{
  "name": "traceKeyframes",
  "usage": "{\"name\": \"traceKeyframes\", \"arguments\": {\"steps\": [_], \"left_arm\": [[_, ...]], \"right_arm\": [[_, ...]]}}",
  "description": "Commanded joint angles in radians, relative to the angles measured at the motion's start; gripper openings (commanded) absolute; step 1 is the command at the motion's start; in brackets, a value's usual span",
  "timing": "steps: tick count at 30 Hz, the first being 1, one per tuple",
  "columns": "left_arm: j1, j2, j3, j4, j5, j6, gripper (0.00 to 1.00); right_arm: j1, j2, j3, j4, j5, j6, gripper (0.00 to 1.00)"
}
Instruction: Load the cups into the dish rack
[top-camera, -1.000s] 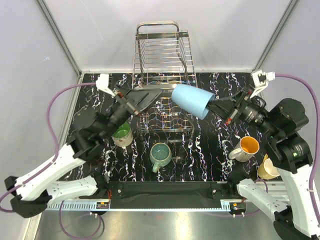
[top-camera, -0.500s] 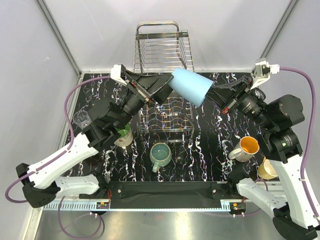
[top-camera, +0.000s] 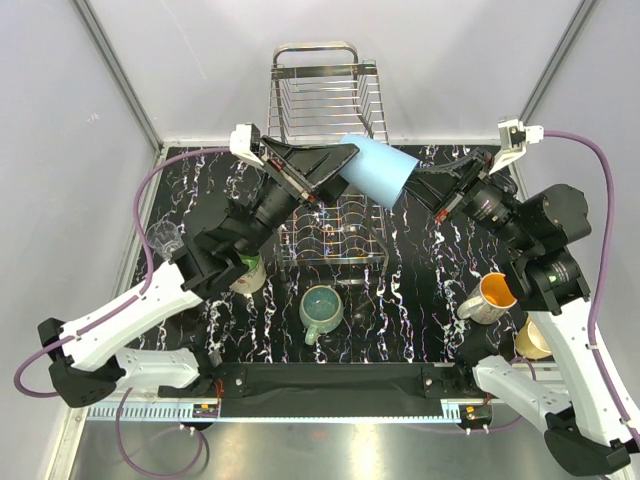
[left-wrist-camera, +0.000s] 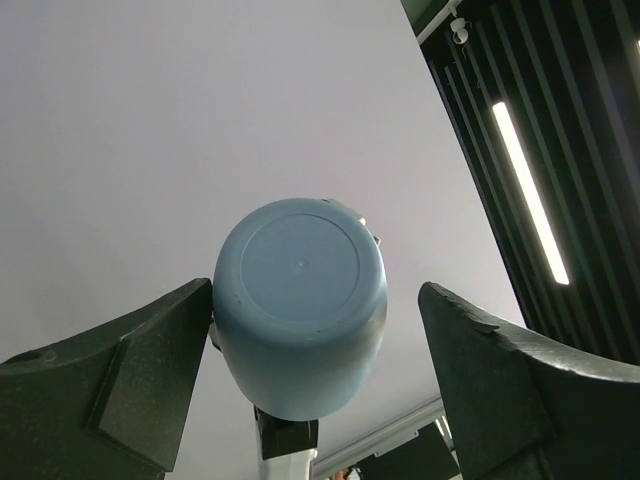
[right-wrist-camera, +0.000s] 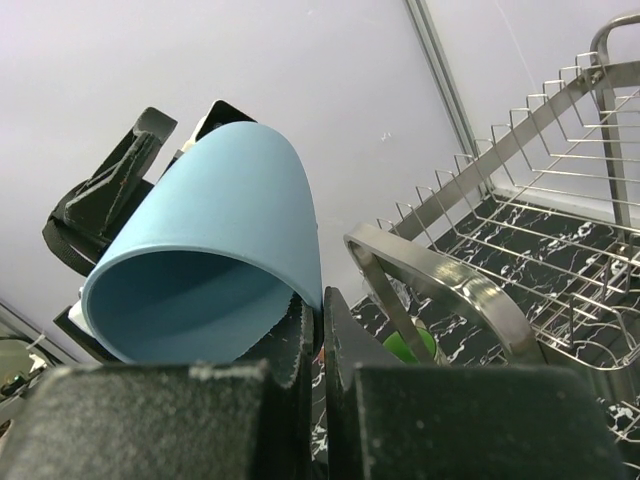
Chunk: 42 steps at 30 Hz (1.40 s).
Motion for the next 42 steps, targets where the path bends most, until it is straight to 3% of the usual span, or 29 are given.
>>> {"name": "traceKeyframes", "arguments": {"steps": [1, 10, 13, 14, 17, 18, 19, 20, 21, 24, 25, 29, 34, 38, 42], "left_arm": [[-0.013, 0.021, 0.078, 0.035, -0.043, 0.035, 0.88], [-0.042, 0.064, 0.135, -0.016, -0.115, 0.116, 0.84], [-0.043, 0.071, 0.134, 0.002, -0.115, 0.129, 0.69], [-0.043, 0.071, 0.137, 0.007, -0.115, 0.142, 0.55], [-0.045, 0.078, 0.157, -0.011, -0.115, 0.176, 0.36], [-0.045, 0.078, 0.160, -0.014, -0.115, 0.187, 0.29], [-0.045, 0.078, 0.176, -0.022, -0.115, 0.220, 0.21], [-0.045, 0.078, 0.193, -0.057, -0.119, 0.246, 0.04], [-0.045, 0.084, 0.215, -0.091, -0.124, 0.279, 0.00], [-0.040, 0.107, 0.331, -0.238, -0.155, 0.426, 0.00], [-0.022, 0.136, 0.409, -0.267, -0.144, 0.511, 0.00], [0.091, 0.272, 0.713, -0.650, -0.069, 0.641, 0.00], [0.214, 0.421, 0.998, -0.835, -0.067, 0.883, 0.00], [0.250, 0.476, 1.013, -0.794, -0.104, 1.076, 0.00], [0.262, 0.463, 0.844, -0.543, -0.136, 1.257, 0.00]], "right_arm": [[0.007, -0.020, -0.015, 0.090, 0.028, -0.011, 0.00], [0.007, -0.021, -0.029, 0.093, 0.043, -0.008, 0.00], [0.007, -0.020, -0.022, 0.087, 0.040, -0.014, 0.00], [0.007, -0.018, -0.022, 0.086, 0.040, -0.013, 0.00], [0.007, -0.021, -0.022, 0.077, 0.040, -0.011, 0.00], [0.007, -0.020, -0.021, 0.069, 0.045, -0.013, 0.04], [0.007, -0.020, -0.010, 0.039, 0.063, -0.016, 0.14], [0.007, -0.018, -0.001, -0.015, 0.072, -0.024, 0.45], [0.007, -0.014, 0.010, -0.050, 0.086, -0.030, 0.58], [0.007, -0.010, 0.060, -0.227, 0.193, -0.054, 0.88], [0.005, -0.013, 0.091, -0.277, 0.261, -0.067, 0.92], [0.007, -0.038, 0.148, -0.544, 0.422, -0.103, 0.96], [0.007, -0.101, 0.125, -0.652, 0.522, -0.145, 0.96], [0.005, -0.135, 0.096, -0.710, 0.527, -0.159, 0.96], [0.007, -0.158, 0.056, -0.743, 0.527, -0.166, 0.96]]}}
